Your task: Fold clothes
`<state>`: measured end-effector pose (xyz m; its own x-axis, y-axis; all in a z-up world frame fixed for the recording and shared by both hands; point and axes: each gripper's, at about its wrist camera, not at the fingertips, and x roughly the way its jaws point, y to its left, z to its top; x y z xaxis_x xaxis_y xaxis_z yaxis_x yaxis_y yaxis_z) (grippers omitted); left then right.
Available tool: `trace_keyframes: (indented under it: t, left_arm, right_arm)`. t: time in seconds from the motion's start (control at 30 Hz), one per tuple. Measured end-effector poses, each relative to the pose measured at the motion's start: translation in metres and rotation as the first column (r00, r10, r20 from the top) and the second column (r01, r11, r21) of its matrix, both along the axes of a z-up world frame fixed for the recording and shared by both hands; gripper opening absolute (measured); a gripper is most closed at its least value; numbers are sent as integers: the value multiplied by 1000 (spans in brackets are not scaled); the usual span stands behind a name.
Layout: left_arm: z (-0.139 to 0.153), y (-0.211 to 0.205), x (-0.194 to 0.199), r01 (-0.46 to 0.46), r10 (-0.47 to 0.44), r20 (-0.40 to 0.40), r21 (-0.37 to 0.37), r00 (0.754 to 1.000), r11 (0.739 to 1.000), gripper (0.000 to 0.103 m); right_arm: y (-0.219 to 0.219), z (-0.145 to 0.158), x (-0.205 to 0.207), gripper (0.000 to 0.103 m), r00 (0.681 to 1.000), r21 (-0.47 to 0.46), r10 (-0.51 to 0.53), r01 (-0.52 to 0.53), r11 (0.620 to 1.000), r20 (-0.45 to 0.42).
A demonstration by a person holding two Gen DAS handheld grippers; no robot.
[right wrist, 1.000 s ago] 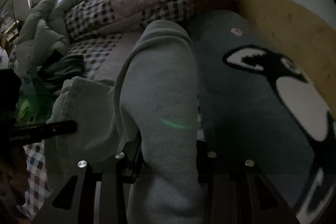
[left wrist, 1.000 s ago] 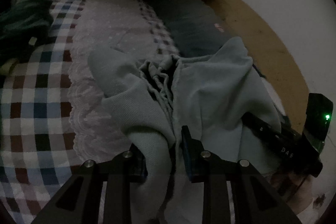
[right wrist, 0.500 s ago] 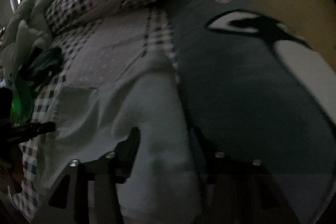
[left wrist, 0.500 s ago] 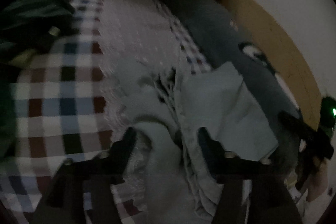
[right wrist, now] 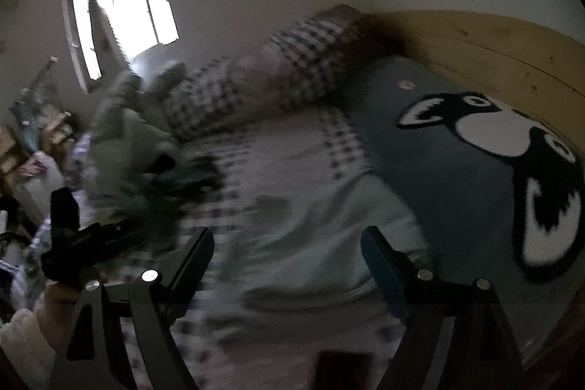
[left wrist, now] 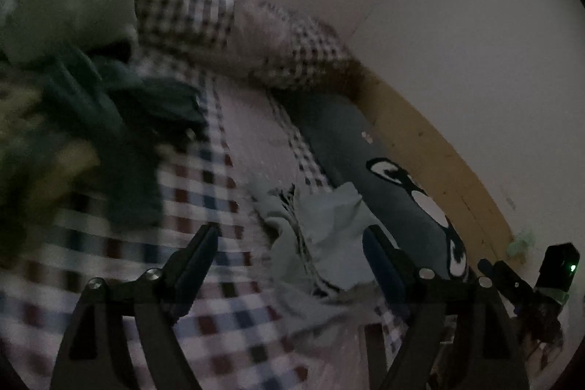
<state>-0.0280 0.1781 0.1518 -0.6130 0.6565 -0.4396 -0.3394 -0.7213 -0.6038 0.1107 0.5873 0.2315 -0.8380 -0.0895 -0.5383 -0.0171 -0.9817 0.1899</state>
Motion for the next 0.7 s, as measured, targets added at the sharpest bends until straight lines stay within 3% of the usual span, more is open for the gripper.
trace_keyframes:
  t: [0.3,0.43,0.5,0.57,0.7]
  left_arm:
    - [48,-109,97,-117,114,-151,-12,982,993,88]
    - [59,-143,128,-187,154,-242,-119,958,975,93]
    - [60,-156,141,-239,185,-277,-176,943,955,101]
    - [58,-168,153,-286,212,-308,-220,927,933,103]
    - [49,-192,159,-364,253,-331,-334,909,870,103]
  right_arm:
    - [-120,32,74,95,988,56,87,-81,995,-128]
    - [-172,50,93,97,973,72,125,-113,991,-195]
    - [-196,56,97,99,964,79,140,-125,989,-226]
    - [-220,58,99,100,953,84,160,-143,986,-258]
    - [-267,54,108,103,893,73,192,-178,981,-406]
